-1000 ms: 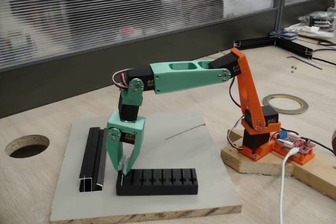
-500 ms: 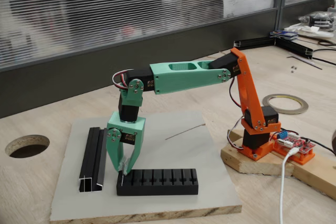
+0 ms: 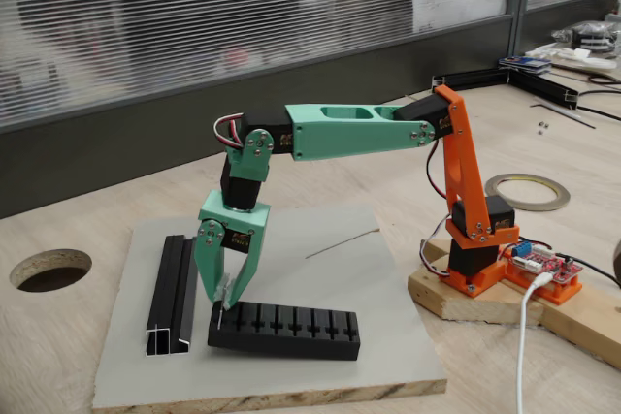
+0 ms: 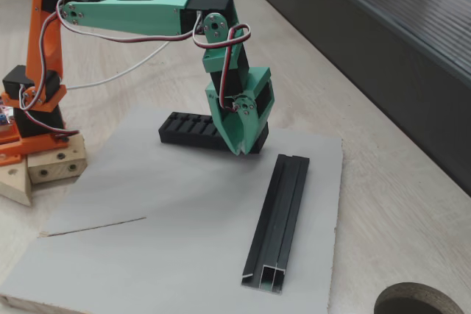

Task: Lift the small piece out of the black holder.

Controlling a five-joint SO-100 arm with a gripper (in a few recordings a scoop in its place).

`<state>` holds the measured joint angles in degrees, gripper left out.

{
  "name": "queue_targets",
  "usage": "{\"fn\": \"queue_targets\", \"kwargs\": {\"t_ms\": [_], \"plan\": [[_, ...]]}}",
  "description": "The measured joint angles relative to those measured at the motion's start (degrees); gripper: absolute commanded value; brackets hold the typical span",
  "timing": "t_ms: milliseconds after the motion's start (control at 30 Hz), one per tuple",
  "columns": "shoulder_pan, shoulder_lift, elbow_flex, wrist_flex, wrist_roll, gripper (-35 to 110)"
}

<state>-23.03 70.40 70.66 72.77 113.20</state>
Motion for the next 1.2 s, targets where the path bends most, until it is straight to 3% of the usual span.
{"fn": "queue_targets", "kwargs": {"t_ms": [1200], "plan": [[0.00,0.09,1.14,0.70,0.35,3]]}}
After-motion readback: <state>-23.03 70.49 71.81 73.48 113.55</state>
